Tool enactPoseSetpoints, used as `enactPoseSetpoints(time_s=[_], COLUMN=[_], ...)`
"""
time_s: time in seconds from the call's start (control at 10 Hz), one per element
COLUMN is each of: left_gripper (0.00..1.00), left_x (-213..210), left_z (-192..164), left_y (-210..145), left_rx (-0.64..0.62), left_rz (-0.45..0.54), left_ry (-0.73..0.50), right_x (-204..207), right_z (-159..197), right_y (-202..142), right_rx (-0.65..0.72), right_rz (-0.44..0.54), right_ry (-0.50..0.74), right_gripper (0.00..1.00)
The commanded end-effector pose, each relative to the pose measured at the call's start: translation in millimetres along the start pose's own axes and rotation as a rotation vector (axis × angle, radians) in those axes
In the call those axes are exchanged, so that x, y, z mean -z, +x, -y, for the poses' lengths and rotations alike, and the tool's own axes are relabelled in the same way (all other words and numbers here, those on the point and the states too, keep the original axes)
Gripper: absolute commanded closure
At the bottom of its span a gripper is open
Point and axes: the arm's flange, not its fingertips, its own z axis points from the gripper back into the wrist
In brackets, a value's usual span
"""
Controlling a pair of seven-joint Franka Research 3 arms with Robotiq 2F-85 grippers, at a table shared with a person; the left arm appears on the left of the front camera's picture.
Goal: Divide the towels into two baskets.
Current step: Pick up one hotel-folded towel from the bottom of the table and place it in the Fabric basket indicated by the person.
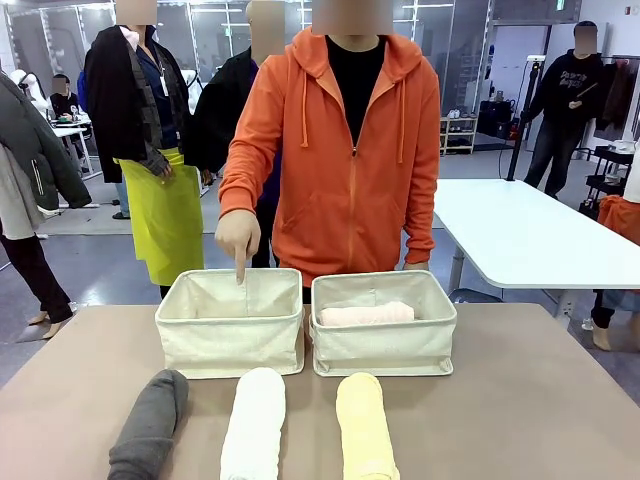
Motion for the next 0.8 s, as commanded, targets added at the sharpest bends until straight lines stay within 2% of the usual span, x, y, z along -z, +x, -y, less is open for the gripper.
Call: enactPoseSetpoints(time_s=[0.0,0.1,0.3,0.4,0.7], left_gripper=[0.0,0.0,0.0,0.0,0.0], left_x=[23.3,55.0,110.7,130.2,179.4], left_z=[23.0,35.6,47.9,47.8,53.1], left_y=[-1.3,-3.8,-6.2,-10.1,-37.1], left_rx=[0.09,0.13,0.142,0.168,0.211], left_rz=[-0.171,-0.316,-0.461,-0.542,-0.644], left_ry=[0.08,0.154,0.266,0.255,0.366], right_x=[0.3,0.3,0.3,0.3,0.3], right_z=[-3.9,-3.9,-3.9,-3.9,-3.9], right_y=[-1.5,-1.5,-1.5,-1.5,-1.5], right_rx=[0.005,0.005,0.005,0.005,0.005], right_rz=[0.0,0.0,0.0,0.0,0.0], right_ry=[-0.013,-0.013,-0.013,-0.013,-0.013], right_gripper=[0.0,0.0,0.0,0.0,0.0])
